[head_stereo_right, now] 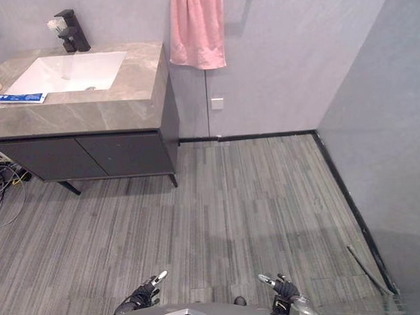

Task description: Organize washtable

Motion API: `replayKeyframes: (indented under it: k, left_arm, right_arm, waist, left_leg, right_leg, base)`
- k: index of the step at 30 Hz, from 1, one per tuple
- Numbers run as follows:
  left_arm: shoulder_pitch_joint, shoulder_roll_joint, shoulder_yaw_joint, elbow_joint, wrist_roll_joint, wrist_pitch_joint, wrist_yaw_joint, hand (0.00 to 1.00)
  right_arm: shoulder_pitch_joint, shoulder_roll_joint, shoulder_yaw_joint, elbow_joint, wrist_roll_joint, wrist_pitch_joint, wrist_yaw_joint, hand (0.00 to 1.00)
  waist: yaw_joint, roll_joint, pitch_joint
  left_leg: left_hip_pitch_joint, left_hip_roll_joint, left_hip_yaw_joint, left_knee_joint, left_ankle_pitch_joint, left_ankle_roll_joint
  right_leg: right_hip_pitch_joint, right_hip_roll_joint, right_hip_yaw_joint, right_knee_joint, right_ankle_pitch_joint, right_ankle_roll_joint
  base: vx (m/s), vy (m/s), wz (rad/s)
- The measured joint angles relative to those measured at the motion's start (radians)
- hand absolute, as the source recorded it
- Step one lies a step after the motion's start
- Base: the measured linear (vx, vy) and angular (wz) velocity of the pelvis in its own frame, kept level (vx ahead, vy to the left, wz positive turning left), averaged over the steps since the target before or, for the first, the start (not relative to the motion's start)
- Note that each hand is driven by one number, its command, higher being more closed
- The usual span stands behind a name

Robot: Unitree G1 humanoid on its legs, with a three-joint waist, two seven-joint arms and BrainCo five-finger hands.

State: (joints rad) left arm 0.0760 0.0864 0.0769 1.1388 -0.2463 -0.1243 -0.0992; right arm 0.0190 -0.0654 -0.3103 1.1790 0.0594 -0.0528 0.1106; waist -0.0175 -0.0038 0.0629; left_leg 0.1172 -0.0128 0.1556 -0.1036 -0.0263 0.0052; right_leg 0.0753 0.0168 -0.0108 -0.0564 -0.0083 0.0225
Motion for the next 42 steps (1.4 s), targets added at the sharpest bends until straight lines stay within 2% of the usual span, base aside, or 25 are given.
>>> replayKeyframes:
  k: [15, 18, 19, 20, 21, 22, 23, 24, 25, 27, 28, 29, 30, 31, 32, 33, 34, 35, 36, 37, 38, 39, 40, 41, 42]
  left_arm:
    - [-0.005, 0.003, -0.019, -0.002, 0.026, -0.004, -0.001, 0.00]
    - [-0.011, 0.007, -0.029, -0.003, 0.025, -0.006, -0.002, 0.00]
    - [-0.021, 0.013, -0.038, -0.003, 0.024, -0.006, -0.004, 0.00]
    - [-0.035, 0.014, -0.038, -0.002, 0.018, -0.006, -0.004, 0.00]
    - [-0.039, 0.015, -0.038, -0.003, 0.017, -0.006, -0.004, 0.00]
    - [-0.047, 0.023, -0.037, -0.001, 0.018, -0.004, -0.004, 0.00]
    - [-0.053, 0.030, -0.036, -0.001, 0.018, -0.003, -0.004, 0.00]
    - [-0.053, 0.032, -0.036, 0.000, 0.018, -0.002, -0.004, 0.00]
    - [-0.058, 0.033, -0.036, 0.011, 0.021, 0.002, -0.004, 0.00]
    - [-0.073, 0.040, -0.034, 0.037, 0.028, 0.005, -0.004, 0.00]
    - [-0.076, 0.039, -0.019, 0.037, 0.028, 0.006, -0.004, 0.00]
    - [-0.078, 0.034, 0.004, 0.037, 0.028, 0.006, -0.005, 0.00]
    - [-0.080, 0.035, 0.010, 0.037, 0.029, 0.006, -0.006, 0.00]
    - [-0.077, 0.031, 0.037, 0.034, 0.039, 0.007, -0.010, 0.00]
    - [-0.061, 0.018, 0.063, 0.030, 0.039, 0.010, -0.014, 0.00]
    - [-0.043, 0.011, 0.076, 0.027, 0.039, 0.010, -0.016, 0.00]
    - [-0.037, 0.011, 0.089, 0.019, 0.038, 0.013, -0.020, 0.00]
    - [-0.035, 0.005, 0.093, 0.015, 0.038, 0.014, -0.021, 0.00]
    - [-0.029, -0.011, 0.110, -0.002, 0.030, 0.018, -0.027, 0.00]
    - [-0.031, -0.016, 0.114, -0.005, 0.025, 0.018, -0.028, 0.00]
    - [-0.033, -0.019, 0.124, -0.014, 0.018, 0.017, -0.028, 0.00]
    - [-0.033, -0.018, 0.136, -0.026, 0.009, 0.013, -0.026, 0.00]
    - [-0.032, -0.015, 0.139, -0.044, -0.008, 0.011, -0.026, 0.00]
    - [-0.032, -0.014, 0.141, -0.049, -0.015, 0.006, -0.026, 0.00]
    - [-0.031, -0.013, 0.145, -0.073, -0.022, -0.001, -0.027, 0.00]
  right_arm:
    - [-0.013, -0.005, 0.006, 0.000, -0.001, 0.001, 0.009, 0.00]
    - [-0.029, -0.013, 0.002, -0.001, 0.000, 0.001, 0.009, 0.00]
    - [-0.035, -0.014, -0.002, -0.003, 0.002, 0.000, 0.010, 0.00]
    - [-0.046, -0.018, -0.002, -0.006, 0.002, 0.000, 0.010, 0.00]
    - [-0.054, -0.018, -0.003, -0.012, 0.003, -0.001, 0.011, 0.00]
    - [-0.067, -0.016, -0.002, -0.016, 0.028, -0.002, 0.015, 0.00]
    - [-0.071, -0.018, -0.002, -0.015, 0.042, -0.002, 0.019, 0.00]
    - [-0.074, -0.019, -0.002, -0.013, 0.046, -0.002, 0.020, 0.00]
    - [-0.076, -0.022, -0.002, -0.012, 0.069, -0.002, 0.021, 0.00]
    - [-0.080, -0.023, -0.008, -0.012, 0.081, -0.002, 0.021, 0.00]
    - [-0.084, -0.023, -0.021, -0.012, 0.081, -0.001, 0.022, 0.00]
    - [-0.083, -0.023, -0.040, -0.012, 0.081, -0.001, 0.022, 0.00]
    - [-0.079, -0.023, -0.051, -0.011, 0.081, -0.001, 0.021, 0.00]
    - [-0.069, -0.024, -0.088, -0.008, 0.080, 0.003, 0.022, 0.00]
    - [-0.045, -0.029, -0.123, -0.003, 0.081, 0.015, 0.023, 0.00]
    - [-0.032, -0.038, -0.132, -0.003, 0.079, 0.019, 0.024, 0.00]
    - [-0.021, -0.036, -0.151, 0.005, 0.077, 0.025, 0.025, 0.00]
    - [-0.021, -0.038, -0.161, 0.005, 0.077, 0.027, 0.027, 0.00]
    - [-0.029, -0.047, -0.160, -0.002, 0.076, 0.030, 0.029, 0.00]
    - [-0.037, -0.054, -0.153, -0.002, 0.076, 0.031, 0.029, 0.00]
    - [-0.053, -0.061, -0.144, 0.000, 0.076, 0.033, 0.029, 0.00]
    - [-0.073, -0.060, -0.113, -0.001, 0.076, 0.034, 0.029, 0.00]
    - [-0.089, -0.053, -0.085, -0.004, 0.076, 0.032, 0.028, 0.00]
    - [-0.098, -0.053, -0.079, -0.003, 0.076, 0.032, 0.028, 0.00]
    - [-0.119, -0.052, -0.071, -0.001, 0.076, 0.033, 0.027, 0.00]
  waist:
    - [0.002, 0.003, 0.002]
    - [0.000, 0.007, 0.030]
    - [-0.001, 0.002, 0.048]
    - [0.000, 0.002, 0.076]
    - [-0.001, 0.003, 0.090]
    - [-0.003, 0.003, 0.106]
    - [-0.001, 0.003, 0.107]
    - [-0.002, 0.003, 0.109]
    - [-0.006, 0.007, 0.112]
    - [-0.011, 0.004, 0.116]
    - [-0.024, -0.004, 0.122]
    - [-0.037, -0.014, 0.128]
    - [-0.041, -0.018, 0.131]
    - [-0.042, -0.018, 0.132]
    - [-0.050, 0.009, 0.128]
    - [-0.051, 0.028, 0.122]
    - [-0.048, 0.027, 0.122]
    - [-0.048, 0.035, 0.121]
    - [-0.042, 0.071, 0.130]
    - [-0.031, 0.083, 0.137]
    - [-0.017, 0.087, 0.147]
    - [0.004, 0.074, 0.158]
    - [0.009, 0.054, 0.168]
    - [0.015, 0.045, 0.170]
    - [0.034, 0.038, 0.169]
  left_leg:
    - [-0.021, 0.000, 0.018, 0.000, -0.008, 0.001]
    - [-0.034, -0.007, 0.024, 0.007, -0.023, 0.009]
    - [-0.034, -0.014, 0.022, 0.002, -0.038, 0.020]
    - [-0.018, -0.019, 0.021, 0.000, -0.044, 0.030]
    - [-0.005, -0.018, 0.019, 0.001, -0.048, 0.036]
    - [0.015, -0.021, 0.017, 0.016, -0.059, 0.045]
    - [0.021, -0.017, 0.015, 0.028, -0.076, 0.041]
    - [0.028, -0.013, 0.015, 0.029, -0.083, 0.038]
    - [0.033, -0.002, 0.016, 0.033, -0.097, 0.027]
    - [0.043, 0.009, 0.016, 0.036, -0.118, -0.002]
    - [0.060, 0.010, 0.009, 0.036, -0.132, -0.022]
    - [0.088, 0.010, -0.001, 0.037, -0.155, -0.042]
    - [0.105, 0.010, -0.005, 0.037, -0.171, -0.052]
    - [0.144, 0.026, -0.012, 0.046, -0.217, -0.070]
    - [0.161, 0.073, -0.025, 0.103, -0.283, -0.092]
    - [0.160, 0.104, -0.030, 0.160, -0.313, -0.108]
    - [0.092, 0.145, -0.014, 0.378, -0.327, -0.126]
    - [0.037, 0.177, -0.005, 0.518, -0.318, -0.134]
    - [-0.104, 0.257, 0.003, 0.864, -0.172, -0.148]
    - [-0.145, 0.283, 0.000, 0.972, -0.136, -0.158]
    - [-0.186, 0.300, -0.004, 1.103, -0.133, -0.163]
    - [-0.216, 0.293, 0.001, 1.202, -0.137, -0.157]
    - [-0.258, 0.275, 0.005, 1.243, -0.151, -0.140]
    - [-0.286, 0.266, 0.010, 1.235, -0.156, -0.133]
    - [-0.342, 0.251, 0.032, 1.172, -0.179, -0.128]
  right_leg:
    - [-0.030, 0.001, 0.017, 0.008, -0.004, -0.002]
    - [-0.116, -0.009, 0.015, 0.165, -0.085, 0.025]
    - [-0.164, -0.027, -0.006, 0.284, -0.132, 0.063]
    - [-0.234, -0.043, -0.032, 0.454, -0.144, 0.076]
    - [-0.272, -0.050, -0.043, 0.541, -0.147, 0.074]
    - [-0.339, -0.075, -0.072, 0.676, -0.169, 0.052]
    - [-0.382, -0.099, -0.108, 0.700, -0.189, 0.029]
    - [-0.399, -0.107, -0.120, 0.683, -0.189, 0.029]
    - [-0.425, -0.110, -0.140, 0.591, -0.177, 0.036]
    - [-0.449, -0.108, -0.153, 0.360, -0.093, 0.049]
    - [-0.451, -0.112, -0.157, 0.216, -0.004, 0.061]
    - [-0.461, -0.123, -0.161, 0.142, 0.040, 0.071]
    - [-0.463, -0.129, -0.161, 0.131, 0.044, 0.073]
    - [-0.463, -0.129, -0.160, 0.148, 0.047, 0.063]
    - [-0.459, -0.107, -0.172, 0.225, 0.065, 0.025]
    - [-0.459, -0.086, -0.184, 0.271, 0.066, 0.017]
    - [-0.454, -0.071, -0.187, 0.339, 0.074, -0.029]
    - [-0.440, -0.056, -0.197, 0.351, 0.048, -0.049]
    - [-0.384, -0.009, -0.207, 0.343, 0.004, -0.083]
    - [-0.354, 0.013, -0.195, 0.338, -0.007, -0.098]
    - [-0.297, 0.039, -0.171, 0.318, -0.021, -0.115]
    - [-0.214, 0.055, -0.128, 0.283, -0.032, -0.131]
    - [-0.116, 0.057, -0.097, 0.226, -0.038, -0.140]
    - [-0.075, 0.054, -0.083, 0.197, -0.040, -0.142]
    - [-0.010, 0.048, -0.048, 0.148, -0.046, -0.137]
  base:
    - [0.00, 0.003, -0.03]
    - [0.01, 0.048, -0.01]
    - [-0.05, 0.087, 0.17]
    - [-0.07, 0.080, 0.17]
    - [-0.07, 0.081, 0.13]
    - [-0.08, 0.078, 0.09]
    - [-0.09, 0.079, 0.04]
    - [-0.16, 0.093, -0.07]
    - [-0.22, 0.097, -0.09]
    - [-0.22, 0.069, 0.01]
    - [0.05, -0.086, 0.22]
    - [0.17, -0.151, 0.30]
    - [0.43, -0.333, 0.38]
    - [0.47, -0.426, 0.47]
    - [0.51, -0.459, 0.49]
    - [0.51, -0.478, 0.42]
    - [0.39, -0.360, 0.18]
    - [0.43, -0.464, -0.02]
    - [0.27, -0.323, -0.27]
    - [0.25, -0.326, -0.55]
    - [0.19, -0.255, -0.91]
    - [0.35, -0.333, -0.94]
    - [0.39, -0.315, -0.73]
    - [0.47, -0.288, -0.57]
    - [0.45, -0.225, -0.73]
